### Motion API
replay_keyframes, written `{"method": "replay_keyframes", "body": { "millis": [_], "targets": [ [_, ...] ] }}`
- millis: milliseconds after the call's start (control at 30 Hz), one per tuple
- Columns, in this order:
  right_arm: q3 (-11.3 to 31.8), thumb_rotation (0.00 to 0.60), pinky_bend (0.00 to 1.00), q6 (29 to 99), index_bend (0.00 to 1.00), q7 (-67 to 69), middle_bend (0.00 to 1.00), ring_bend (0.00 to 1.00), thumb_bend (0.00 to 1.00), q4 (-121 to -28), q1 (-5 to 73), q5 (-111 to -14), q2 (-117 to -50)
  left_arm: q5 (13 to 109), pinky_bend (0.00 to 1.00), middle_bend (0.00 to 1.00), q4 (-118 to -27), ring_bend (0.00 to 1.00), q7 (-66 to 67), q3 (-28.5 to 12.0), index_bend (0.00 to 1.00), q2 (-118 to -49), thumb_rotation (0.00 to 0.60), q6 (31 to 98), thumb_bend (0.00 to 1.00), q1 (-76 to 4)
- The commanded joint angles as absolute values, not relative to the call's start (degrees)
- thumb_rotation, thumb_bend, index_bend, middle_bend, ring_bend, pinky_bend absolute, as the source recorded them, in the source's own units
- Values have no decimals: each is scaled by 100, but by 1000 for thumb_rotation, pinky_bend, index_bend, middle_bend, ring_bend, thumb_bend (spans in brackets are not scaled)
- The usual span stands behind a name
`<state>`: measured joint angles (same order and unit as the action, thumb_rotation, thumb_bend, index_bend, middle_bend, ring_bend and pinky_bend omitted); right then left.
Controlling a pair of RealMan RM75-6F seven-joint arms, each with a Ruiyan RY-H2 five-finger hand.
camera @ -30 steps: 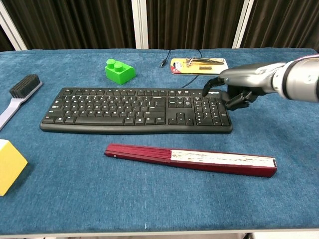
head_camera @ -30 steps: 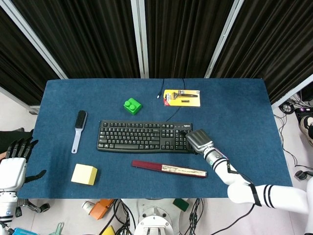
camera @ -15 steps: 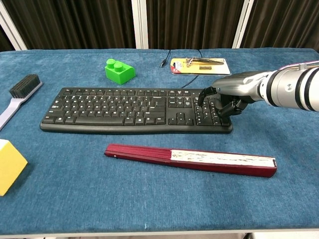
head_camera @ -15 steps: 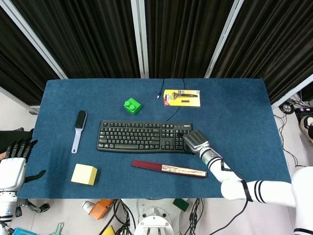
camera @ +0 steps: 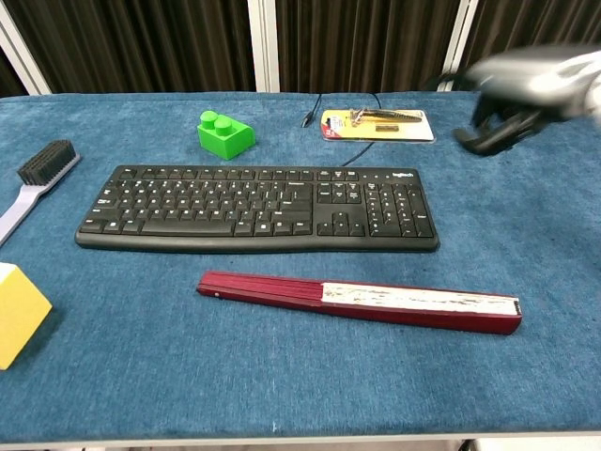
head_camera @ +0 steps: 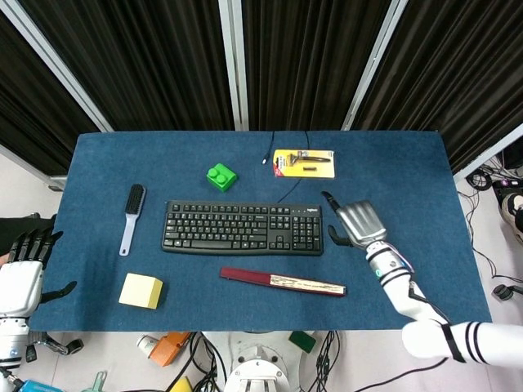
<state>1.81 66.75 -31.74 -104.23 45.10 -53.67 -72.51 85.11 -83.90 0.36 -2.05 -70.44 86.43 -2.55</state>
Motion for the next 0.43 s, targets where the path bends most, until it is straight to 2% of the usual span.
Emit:
{"method": "replay_keyframes", "body": {
  "millis": [33, 133, 300, 433],
  "targets": [
    [-214, 361, 126, 8042, 0, -2695, 75, 37, 188, -10723, 3452, -6541, -6752, 8529, 0, 56, -8402, 11, 38, -204, 123, -7044, 600, 8654, 32, -259],
    [-449, 357, 0, 8567, 0, -2479, 0, 0, 177, -10686, 2938, -6972, -6605, 8547, 0, 56, -8410, 11, 26, -208, 123, -7041, 600, 8678, 32, -259],
    [-700, 355, 0, 9071, 0, -1903, 0, 0, 173, -10539, 2266, -7477, -6470, 8570, 0, 56, -8423, 11, 12, -198, 123, -7031, 600, 8713, 32, -244],
    [-758, 354, 0, 9201, 0, -1545, 0, 0, 173, -10432, 1929, -7699, -6428, 8583, 0, 56, -8414, 11, -6, -188, 123, -7045, 600, 8741, 32, -227]
  ]
}}
